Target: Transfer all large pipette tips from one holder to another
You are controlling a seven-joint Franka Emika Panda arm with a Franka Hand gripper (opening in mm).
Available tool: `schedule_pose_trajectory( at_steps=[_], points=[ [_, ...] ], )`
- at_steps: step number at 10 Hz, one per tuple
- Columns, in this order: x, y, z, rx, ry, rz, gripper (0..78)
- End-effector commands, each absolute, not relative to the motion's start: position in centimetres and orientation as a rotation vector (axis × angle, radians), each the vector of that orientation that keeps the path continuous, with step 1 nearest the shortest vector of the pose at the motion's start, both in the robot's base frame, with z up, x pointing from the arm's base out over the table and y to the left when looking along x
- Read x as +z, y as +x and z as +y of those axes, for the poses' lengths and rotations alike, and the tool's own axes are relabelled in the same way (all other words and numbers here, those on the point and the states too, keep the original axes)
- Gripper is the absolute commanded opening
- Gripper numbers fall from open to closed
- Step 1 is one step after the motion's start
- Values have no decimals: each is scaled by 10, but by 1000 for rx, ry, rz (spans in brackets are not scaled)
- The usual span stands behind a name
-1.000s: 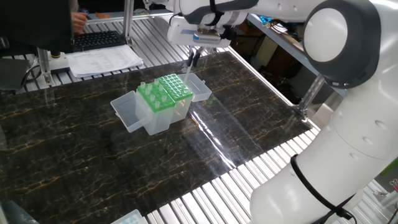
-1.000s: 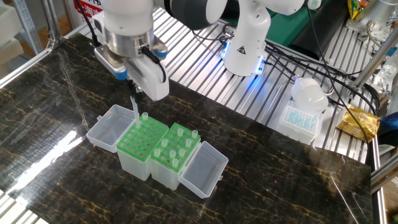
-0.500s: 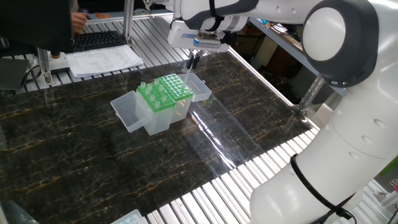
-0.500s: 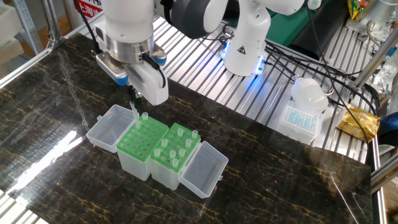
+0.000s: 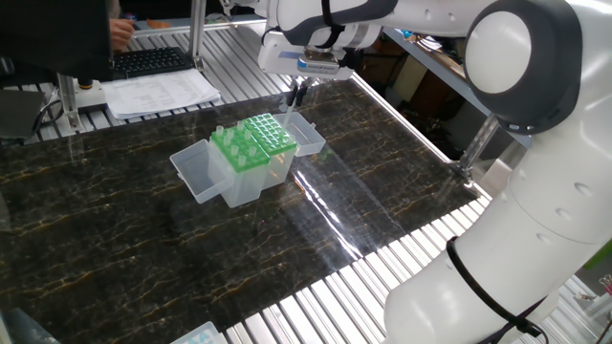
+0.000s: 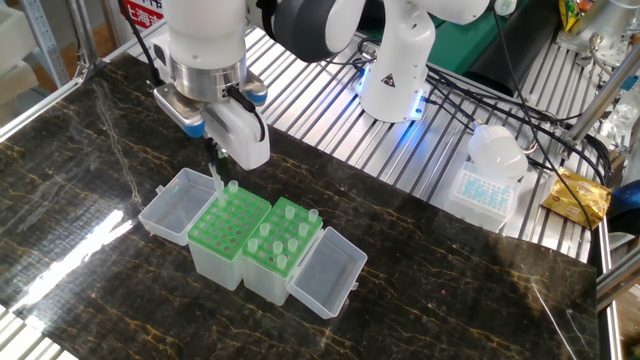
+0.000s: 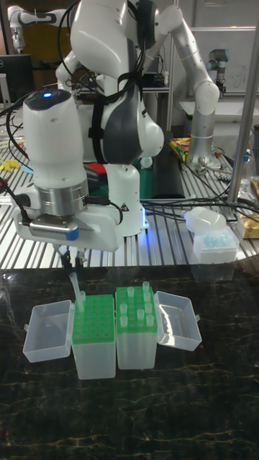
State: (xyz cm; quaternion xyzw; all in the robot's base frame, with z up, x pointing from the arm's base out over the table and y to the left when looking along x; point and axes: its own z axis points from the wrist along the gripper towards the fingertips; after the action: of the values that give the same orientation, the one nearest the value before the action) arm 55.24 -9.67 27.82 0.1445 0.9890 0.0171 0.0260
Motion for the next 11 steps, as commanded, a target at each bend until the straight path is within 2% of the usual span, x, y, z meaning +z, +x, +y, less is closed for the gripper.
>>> schedule_pose_trajectory(
  at_steps=[1, 10, 11],
  points=[
    [280, 553, -97, 52, 449, 3053, 775],
    [280, 553, -97, 52, 449, 3053, 775],
    [285, 548, -82, 40, 396, 3070, 775]
  ],
)
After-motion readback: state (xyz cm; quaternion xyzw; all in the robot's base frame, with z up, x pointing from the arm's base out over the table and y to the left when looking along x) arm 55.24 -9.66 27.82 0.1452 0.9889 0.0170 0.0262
